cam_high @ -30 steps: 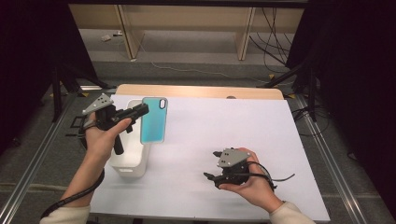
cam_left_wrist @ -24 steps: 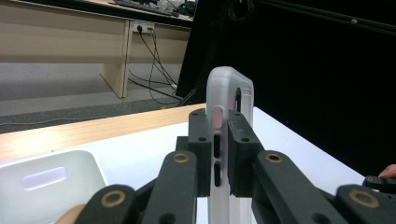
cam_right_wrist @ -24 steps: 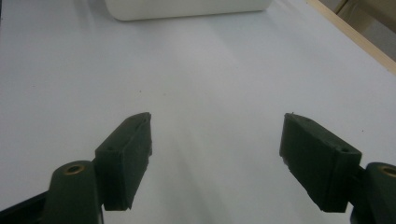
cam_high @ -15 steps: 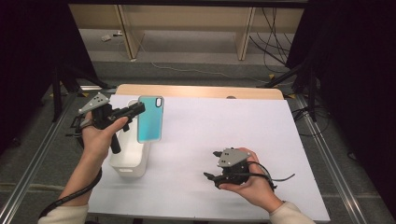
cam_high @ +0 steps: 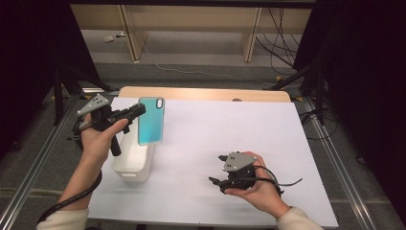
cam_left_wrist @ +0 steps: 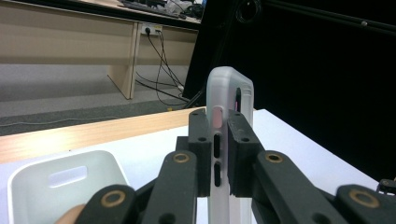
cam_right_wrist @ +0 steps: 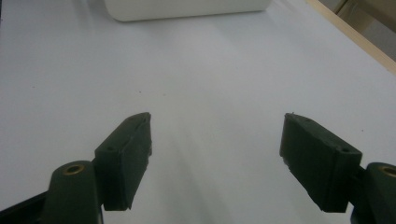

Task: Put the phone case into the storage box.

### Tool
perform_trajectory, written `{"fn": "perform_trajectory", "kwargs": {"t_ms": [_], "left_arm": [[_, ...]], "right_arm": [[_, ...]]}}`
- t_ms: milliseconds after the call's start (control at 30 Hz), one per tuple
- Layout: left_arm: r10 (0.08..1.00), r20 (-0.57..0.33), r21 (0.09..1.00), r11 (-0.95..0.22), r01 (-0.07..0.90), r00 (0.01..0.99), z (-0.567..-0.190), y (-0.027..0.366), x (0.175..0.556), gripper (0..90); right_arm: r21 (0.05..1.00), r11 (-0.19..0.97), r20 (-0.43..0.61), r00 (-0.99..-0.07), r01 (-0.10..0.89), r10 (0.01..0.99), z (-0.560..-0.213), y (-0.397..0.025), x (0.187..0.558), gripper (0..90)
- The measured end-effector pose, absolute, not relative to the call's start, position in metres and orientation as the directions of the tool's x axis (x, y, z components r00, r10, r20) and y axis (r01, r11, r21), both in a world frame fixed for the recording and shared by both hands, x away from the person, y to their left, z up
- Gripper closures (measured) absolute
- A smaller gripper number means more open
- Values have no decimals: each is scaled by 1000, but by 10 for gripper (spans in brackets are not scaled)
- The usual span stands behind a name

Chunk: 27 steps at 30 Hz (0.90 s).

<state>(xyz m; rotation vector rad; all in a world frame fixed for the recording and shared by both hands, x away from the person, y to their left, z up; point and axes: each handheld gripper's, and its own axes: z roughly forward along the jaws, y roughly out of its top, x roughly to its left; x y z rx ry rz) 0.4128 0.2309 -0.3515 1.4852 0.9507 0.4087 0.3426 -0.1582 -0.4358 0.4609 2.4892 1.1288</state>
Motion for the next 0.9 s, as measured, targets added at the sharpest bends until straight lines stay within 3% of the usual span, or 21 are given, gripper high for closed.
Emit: {"fn": "perform_trajectory", "kwargs": {"t_ms": [900], "left_arm": [[754, -271, 947, 98, 305, 598, -352, 245, 428, 819]], "right_arm": [[765, 627, -190, -879, 147, 438, -437, -157, 342, 260]]}}
